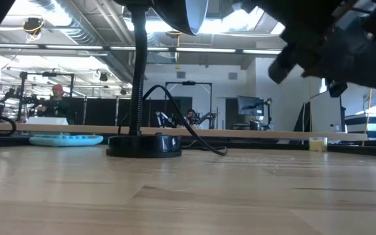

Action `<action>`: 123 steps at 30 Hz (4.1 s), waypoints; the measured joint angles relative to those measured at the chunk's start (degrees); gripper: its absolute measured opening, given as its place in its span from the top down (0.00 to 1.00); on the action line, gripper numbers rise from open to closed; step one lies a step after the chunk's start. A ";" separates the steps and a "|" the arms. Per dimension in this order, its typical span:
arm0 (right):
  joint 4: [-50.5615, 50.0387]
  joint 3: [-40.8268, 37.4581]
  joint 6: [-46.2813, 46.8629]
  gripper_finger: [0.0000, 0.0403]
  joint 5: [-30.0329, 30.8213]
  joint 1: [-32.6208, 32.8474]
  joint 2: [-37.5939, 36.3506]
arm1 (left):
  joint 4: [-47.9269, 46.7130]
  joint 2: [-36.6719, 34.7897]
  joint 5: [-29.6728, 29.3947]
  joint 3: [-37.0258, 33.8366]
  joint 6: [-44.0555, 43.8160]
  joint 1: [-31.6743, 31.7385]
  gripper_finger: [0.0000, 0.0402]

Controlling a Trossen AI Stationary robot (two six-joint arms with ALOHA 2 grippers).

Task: Screw lightbulb
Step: Insert the lightbulb into the black lamp

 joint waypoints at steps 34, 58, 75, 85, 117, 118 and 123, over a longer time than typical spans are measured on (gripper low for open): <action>0.64 -0.02 -0.66 0.88 0.96 -0.02 0.00 | 0.67 4.85 -1.55 -1.57 6.24 4.40 0.73; 3.94 0.15 0.09 0.85 -11.48 0.00 -0.04 | 0.01 -1.87 -6.87 -0.91 5.80 0.58 0.77; 18.49 4.24 -0.59 0.30 -21.12 0.04 -0.04 | -15.79 -18.78 -16.90 -0.91 0.33 -4.47 0.79; 11.15 21.71 -14.45 0.32 -20.51 0.02 8.78 | -19.98 -26.27 -18.15 -0.89 5.11 -0.77 0.79; -32.30 55.47 -24.98 0.44 -11.57 -0.02 36.85 | -49.01 -29.76 -14.29 16.57 15.44 13.24 0.79; -31.01 55.06 -25.53 0.44 -12.40 -0.02 37.61 | -49.49 -29.74 -13.64 16.57 15.72 13.63 0.78; -20.68 47.81 -28.08 0.44 -17.39 0.03 36.96 | -49.27 -29.65 -6.11 16.57 16.86 16.33 0.78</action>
